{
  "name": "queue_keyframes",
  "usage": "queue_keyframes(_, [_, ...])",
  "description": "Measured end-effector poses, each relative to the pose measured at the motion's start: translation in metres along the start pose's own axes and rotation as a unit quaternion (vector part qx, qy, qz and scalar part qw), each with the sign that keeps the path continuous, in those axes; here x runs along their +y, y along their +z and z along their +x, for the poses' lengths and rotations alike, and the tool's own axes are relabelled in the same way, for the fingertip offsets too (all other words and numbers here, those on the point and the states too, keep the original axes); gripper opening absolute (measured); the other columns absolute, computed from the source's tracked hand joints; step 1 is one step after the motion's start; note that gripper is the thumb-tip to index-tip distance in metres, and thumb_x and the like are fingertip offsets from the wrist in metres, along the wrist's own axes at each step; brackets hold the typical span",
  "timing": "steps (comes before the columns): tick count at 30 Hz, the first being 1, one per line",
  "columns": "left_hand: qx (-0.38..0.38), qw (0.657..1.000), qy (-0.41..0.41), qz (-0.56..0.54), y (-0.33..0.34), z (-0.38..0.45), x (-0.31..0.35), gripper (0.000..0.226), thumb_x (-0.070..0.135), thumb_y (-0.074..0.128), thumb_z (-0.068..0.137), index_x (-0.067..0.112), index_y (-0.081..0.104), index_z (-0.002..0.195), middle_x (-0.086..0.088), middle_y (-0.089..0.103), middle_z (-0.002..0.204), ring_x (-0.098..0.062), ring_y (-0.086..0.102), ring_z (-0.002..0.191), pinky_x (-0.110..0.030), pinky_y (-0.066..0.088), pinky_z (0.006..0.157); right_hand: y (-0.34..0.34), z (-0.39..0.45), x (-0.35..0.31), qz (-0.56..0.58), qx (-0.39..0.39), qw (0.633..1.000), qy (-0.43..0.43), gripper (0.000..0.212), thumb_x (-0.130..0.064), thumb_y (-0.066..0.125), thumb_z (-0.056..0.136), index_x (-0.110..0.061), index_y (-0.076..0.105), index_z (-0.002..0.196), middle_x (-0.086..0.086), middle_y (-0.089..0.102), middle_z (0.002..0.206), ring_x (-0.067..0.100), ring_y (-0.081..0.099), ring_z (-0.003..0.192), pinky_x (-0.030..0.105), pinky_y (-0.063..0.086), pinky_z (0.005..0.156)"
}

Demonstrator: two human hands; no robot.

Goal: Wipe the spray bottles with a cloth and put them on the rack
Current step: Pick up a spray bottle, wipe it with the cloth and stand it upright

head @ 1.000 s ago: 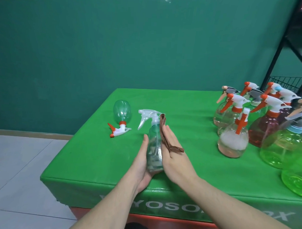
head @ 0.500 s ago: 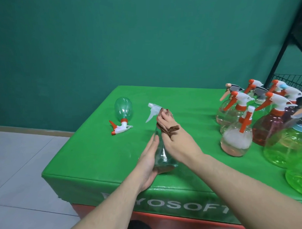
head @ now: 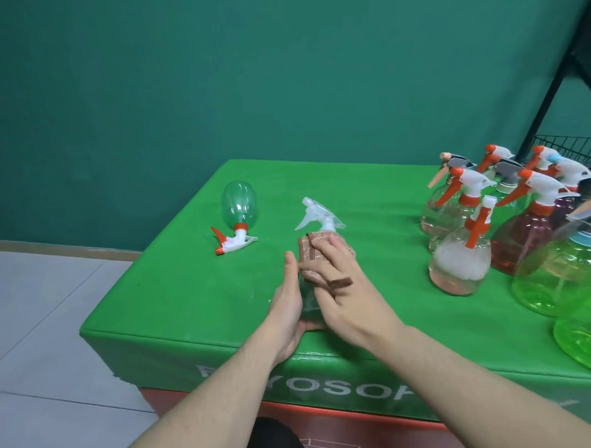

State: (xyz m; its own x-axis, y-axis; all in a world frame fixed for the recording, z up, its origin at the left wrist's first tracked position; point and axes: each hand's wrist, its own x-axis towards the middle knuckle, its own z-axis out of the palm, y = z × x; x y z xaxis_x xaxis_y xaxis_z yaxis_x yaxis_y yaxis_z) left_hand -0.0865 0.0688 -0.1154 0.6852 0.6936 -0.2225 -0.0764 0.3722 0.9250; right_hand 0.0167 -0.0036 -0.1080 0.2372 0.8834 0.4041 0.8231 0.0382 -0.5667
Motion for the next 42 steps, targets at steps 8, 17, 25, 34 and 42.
queue_keyframes(8, [-0.015, 0.999, -0.018, -0.04, -0.002, 0.004, -0.002, 0.096, 0.084, 0.028, 0.083, 0.014, 0.062, 0.138, -0.014, 0.073, 0.125, -0.028, 0.071, 0.116, -0.037, 0.062, 0.086, 0.004, -0.043, 0.001, -0.087, 0.011, 0.991, -0.1, 0.05, -0.024, 0.046, 0.091, -0.025, 0.056, 0.14, 0.001, 0.03, 0.164, 0.019, 0.009, 0.157, 0.051, 0.023, 0.124])
queue_keyframes(17, [-0.042, 0.998, 0.007, -0.039, -0.004, 0.003, -0.004, 0.08, 0.075, 0.033, 0.09, 0.016, 0.06, 0.136, -0.018, 0.073, 0.123, -0.032, 0.071, 0.114, -0.039, 0.06, 0.09, 0.002, -0.056, 0.006, -0.143, -0.012, 0.979, -0.146, 0.061, -0.025, 0.048, 0.088, -0.027, 0.047, 0.149, 0.004, 0.023, 0.167, 0.026, 0.011, 0.157, 0.056, 0.028, 0.121])
queue_keyframes(25, [-0.052, 0.998, 0.029, 0.002, -0.006, 0.003, -0.007, 0.082, 0.084, 0.044, 0.074, 0.033, 0.06, 0.137, -0.003, 0.075, 0.122, -0.022, 0.074, 0.107, -0.044, 0.061, 0.075, -0.007, -0.007, -0.012, -0.028, 0.004, 1.0, 0.009, 0.053, -0.035, 0.034, 0.102, -0.032, 0.041, 0.154, -0.012, 0.005, 0.169, -0.001, -0.011, 0.153, 0.031, 0.0, 0.127])
queue_keyframes(34, [-0.048, 0.998, 0.03, -0.018, -0.007, 0.005, -0.012, 0.088, 0.064, 0.068, 0.07, 0.025, 0.047, 0.146, -0.009, 0.075, 0.121, -0.029, 0.077, 0.085, -0.046, 0.063, 0.06, -0.013, 0.026, -0.02, 0.113, 0.016, 0.985, 0.13, 0.049, -0.017, 0.039, 0.105, -0.029, 0.044, 0.152, -0.021, 0.026, 0.15, -0.004, 0.024, 0.139, -0.009, 0.004, 0.097])
queue_keyframes(42, [-0.028, 0.997, 0.031, -0.068, -0.011, 0.006, -0.011, 0.066, 0.058, 0.055, 0.085, 0.022, 0.058, 0.141, -0.006, 0.074, 0.124, -0.024, 0.075, 0.104, -0.046, 0.062, 0.071, 0.008, -0.01, -0.028, 0.169, 0.035, 0.976, 0.13, 0.051, -0.023, 0.035, 0.103, -0.034, 0.043, 0.152, -0.028, 0.024, 0.157, -0.011, 0.025, 0.143, 0.001, 0.015, 0.111])
